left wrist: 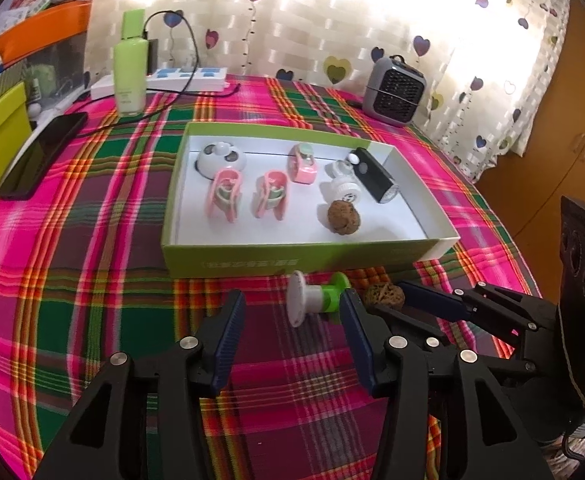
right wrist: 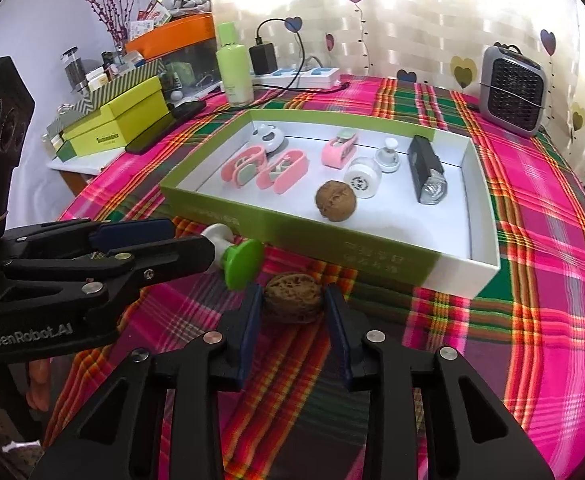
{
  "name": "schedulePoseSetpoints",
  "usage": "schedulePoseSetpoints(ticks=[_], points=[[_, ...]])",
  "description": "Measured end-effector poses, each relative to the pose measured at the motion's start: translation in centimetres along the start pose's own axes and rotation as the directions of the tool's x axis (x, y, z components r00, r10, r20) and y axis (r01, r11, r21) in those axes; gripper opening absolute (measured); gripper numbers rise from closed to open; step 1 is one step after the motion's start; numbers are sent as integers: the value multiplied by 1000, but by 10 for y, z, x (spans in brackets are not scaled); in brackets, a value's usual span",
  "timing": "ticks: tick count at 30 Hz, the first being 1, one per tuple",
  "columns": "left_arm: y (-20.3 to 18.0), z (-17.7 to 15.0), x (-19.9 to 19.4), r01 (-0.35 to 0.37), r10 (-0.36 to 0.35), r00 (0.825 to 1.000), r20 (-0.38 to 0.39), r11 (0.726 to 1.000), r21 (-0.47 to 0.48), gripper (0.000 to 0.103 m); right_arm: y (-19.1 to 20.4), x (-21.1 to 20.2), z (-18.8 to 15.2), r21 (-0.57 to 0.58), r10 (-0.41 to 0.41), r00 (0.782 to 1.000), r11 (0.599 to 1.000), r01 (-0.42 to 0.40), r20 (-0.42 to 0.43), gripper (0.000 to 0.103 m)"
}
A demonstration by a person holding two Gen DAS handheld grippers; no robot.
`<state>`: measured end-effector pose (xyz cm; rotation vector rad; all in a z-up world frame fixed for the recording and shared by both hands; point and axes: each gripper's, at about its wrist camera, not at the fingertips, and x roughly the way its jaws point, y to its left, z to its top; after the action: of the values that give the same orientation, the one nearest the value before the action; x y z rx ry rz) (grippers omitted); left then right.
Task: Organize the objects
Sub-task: 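Grasp the white spool with green disc with the left tool while the right tool grasps the second walnut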
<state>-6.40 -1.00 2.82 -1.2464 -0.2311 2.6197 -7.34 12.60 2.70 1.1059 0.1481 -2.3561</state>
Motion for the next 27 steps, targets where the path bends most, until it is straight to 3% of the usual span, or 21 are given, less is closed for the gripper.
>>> schedulePoseSetpoints(ticks=[7,27], points=[[-10,1,7,-7,7,1000,-17,1000,24,49,-14,-4,-2,20,-42,999,999,42,2,33],[-14,2,31,-60,62,997,-51,998,33,49,-20,-4,-1,38,-32,999,999,32,5,33]])
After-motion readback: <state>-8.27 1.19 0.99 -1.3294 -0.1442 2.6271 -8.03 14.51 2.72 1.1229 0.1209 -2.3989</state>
